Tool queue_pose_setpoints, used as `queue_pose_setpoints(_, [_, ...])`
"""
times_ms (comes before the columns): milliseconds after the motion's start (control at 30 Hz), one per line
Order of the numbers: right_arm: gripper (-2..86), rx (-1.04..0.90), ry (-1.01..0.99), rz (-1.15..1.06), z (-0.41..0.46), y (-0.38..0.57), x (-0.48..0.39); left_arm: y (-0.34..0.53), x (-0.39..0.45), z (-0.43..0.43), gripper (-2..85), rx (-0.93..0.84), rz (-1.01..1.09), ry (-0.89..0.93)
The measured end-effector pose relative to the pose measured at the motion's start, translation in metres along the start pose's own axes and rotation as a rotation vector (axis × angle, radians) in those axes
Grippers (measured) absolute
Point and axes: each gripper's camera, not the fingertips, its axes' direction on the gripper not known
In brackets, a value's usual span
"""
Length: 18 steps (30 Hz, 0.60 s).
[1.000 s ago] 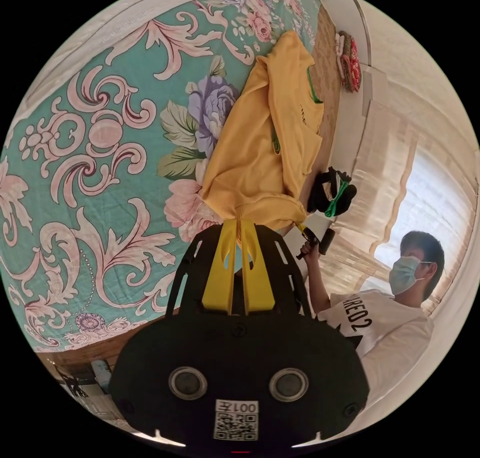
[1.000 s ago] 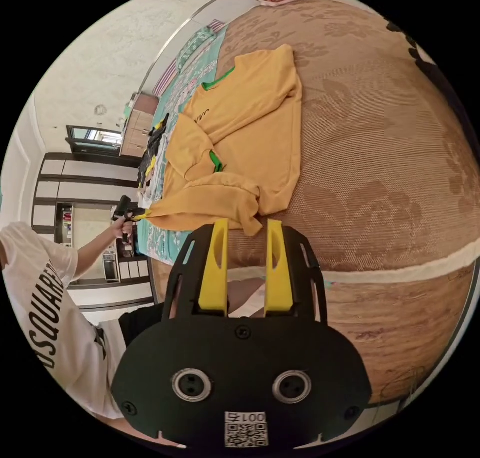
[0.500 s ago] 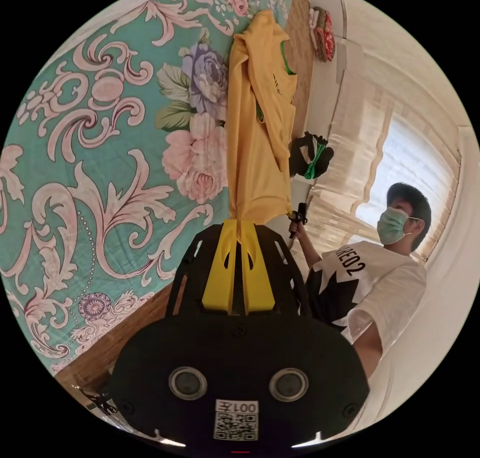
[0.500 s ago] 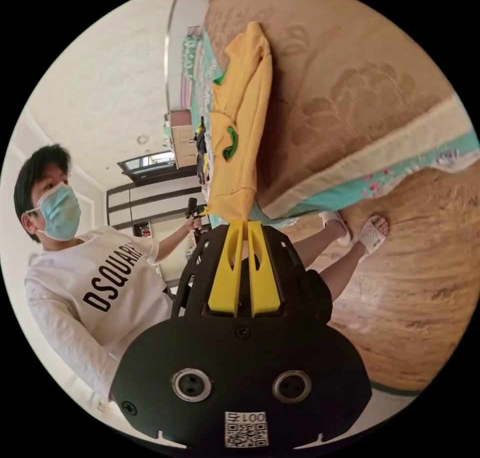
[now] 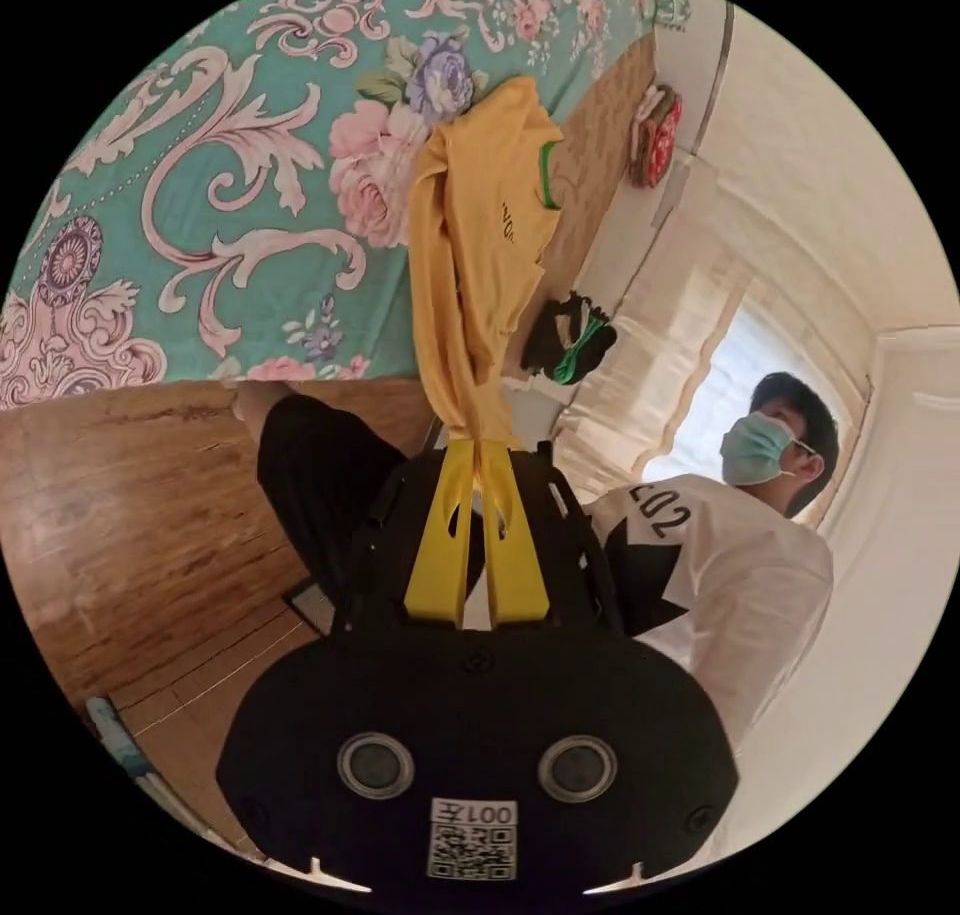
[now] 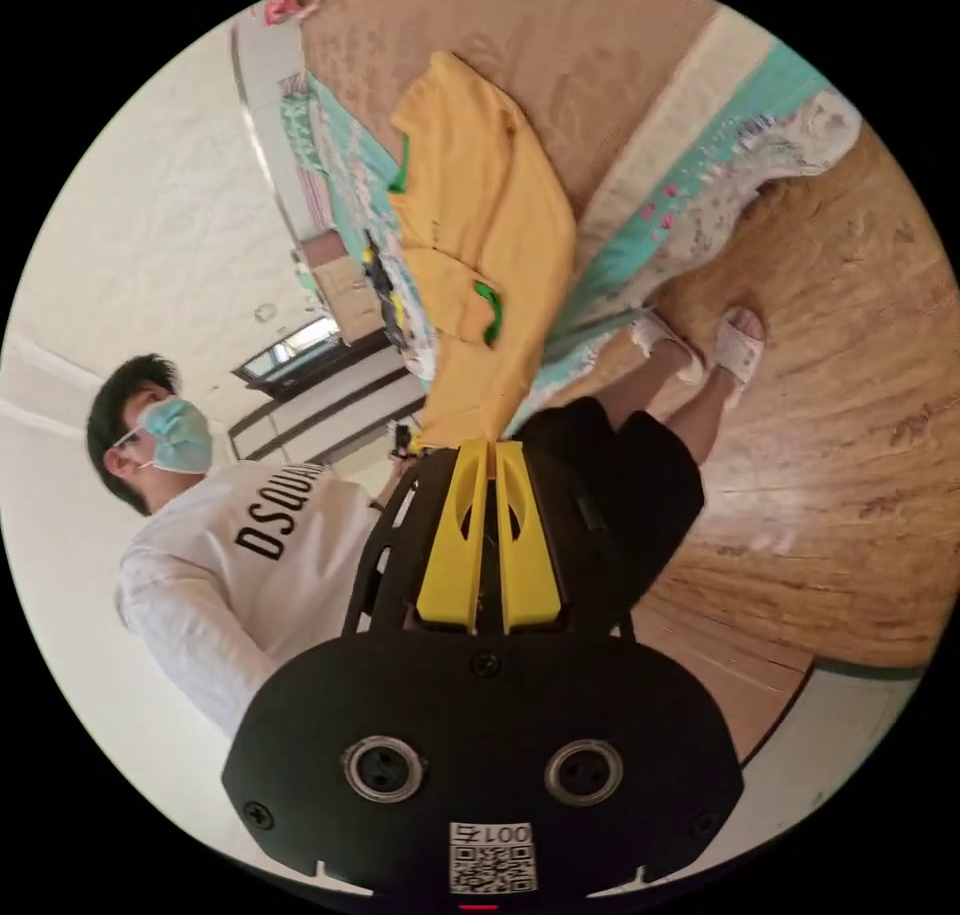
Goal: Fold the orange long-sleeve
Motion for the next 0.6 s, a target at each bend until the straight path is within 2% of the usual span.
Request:
queue_pose_setpoints(67, [0.7,0.073,-0.069,-0.08,-0.009,-0.012,-0.029,-0.024,0.031,-0.006,-0.9,0.109,0.066,0.1])
queue_pose_setpoints(200, [0.8,0.194,-0.124,-0.259,-0.022,-0.085,-0.091,-0.118,0.098,-0.004,-0.9,0.136,0.161,0.152])
queue_pose_setpoints(300, [1.0,0.299,-0.053,-0.314,-0.025,-0.158,-0.117,-0.219,0.158,0.013,-0.8,0.102,0.221,0.021])
queue_pose_setpoints(400, [1.4,0.381,0.022,-0.266,-0.016,-0.231,-0.115,-0.314,0.195,0.041,-0.8,0.087,0.257,-0.202])
queue_pose_setpoints(467, [1.8,0.388,0.041,-0.206,-0.002,-0.263,-0.104,-0.362,0.19,0.064,-0.6,0.082,0.152,-0.412])
queue_pose_setpoints(533, [2.6,0.393,0.071,-0.152,0.016,-0.278,-0.095,-0.373,0.175,0.072,-0.3,0.131,0.057,-0.408])
queue_pose_setpoints(600, [5.0,0.404,0.048,-0.263,0.029,-0.271,-0.105,-0.367,0.164,0.07,0.6,0.247,0.057,-0.238])
